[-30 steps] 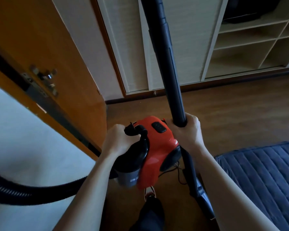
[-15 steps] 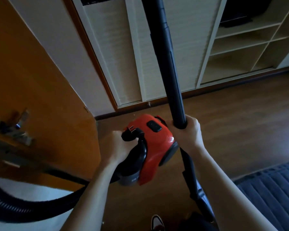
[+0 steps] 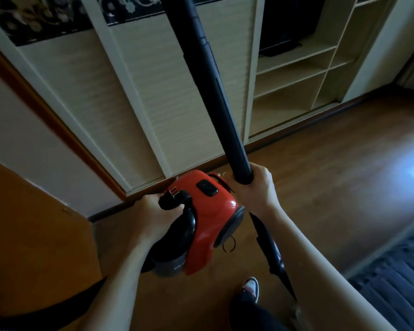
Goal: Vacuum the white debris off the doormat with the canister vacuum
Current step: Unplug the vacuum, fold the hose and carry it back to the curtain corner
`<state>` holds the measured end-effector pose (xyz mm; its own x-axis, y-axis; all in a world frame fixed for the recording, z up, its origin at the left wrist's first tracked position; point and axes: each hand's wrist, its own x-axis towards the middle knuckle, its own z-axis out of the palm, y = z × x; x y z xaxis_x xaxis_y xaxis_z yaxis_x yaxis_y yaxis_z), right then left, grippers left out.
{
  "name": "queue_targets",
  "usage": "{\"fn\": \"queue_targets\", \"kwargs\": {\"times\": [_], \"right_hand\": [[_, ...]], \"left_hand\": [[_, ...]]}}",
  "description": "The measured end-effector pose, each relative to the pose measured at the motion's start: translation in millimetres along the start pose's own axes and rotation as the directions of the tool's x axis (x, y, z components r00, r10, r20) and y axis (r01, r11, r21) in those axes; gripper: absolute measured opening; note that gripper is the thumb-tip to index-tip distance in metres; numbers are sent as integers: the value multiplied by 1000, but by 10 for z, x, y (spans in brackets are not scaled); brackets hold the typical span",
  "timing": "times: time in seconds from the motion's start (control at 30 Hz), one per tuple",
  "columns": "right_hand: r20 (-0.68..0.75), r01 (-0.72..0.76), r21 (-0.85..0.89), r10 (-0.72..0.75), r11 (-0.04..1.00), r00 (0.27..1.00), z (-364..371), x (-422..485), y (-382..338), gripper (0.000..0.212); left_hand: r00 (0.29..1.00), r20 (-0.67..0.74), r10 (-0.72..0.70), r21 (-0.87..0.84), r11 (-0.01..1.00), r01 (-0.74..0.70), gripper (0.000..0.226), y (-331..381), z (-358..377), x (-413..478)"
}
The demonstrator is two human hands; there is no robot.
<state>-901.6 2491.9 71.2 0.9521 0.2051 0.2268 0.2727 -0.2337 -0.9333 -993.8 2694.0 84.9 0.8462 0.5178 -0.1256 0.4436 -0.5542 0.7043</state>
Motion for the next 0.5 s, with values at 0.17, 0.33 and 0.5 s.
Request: {"fn": "queue_targets", "kwargs": {"times": [0.17, 0.33, 0.5], "right_hand": [[-35, -65, 18, 65, 998, 997, -350, 988, 318, 32], [-137, -134, 31, 137, 990, 981, -781, 1694, 672, 42], [-207, -163, 11, 162, 987, 965, -1132, 2169, 953, 52]], "left_hand": [[997, 67, 26, 26, 999, -27, 37, 655, 493, 900], [986, 95, 135, 126, 981, -146, 38, 1153, 1020, 1591], [966, 142, 214, 113, 966, -231, 40, 1559, 1432, 2166]]}}
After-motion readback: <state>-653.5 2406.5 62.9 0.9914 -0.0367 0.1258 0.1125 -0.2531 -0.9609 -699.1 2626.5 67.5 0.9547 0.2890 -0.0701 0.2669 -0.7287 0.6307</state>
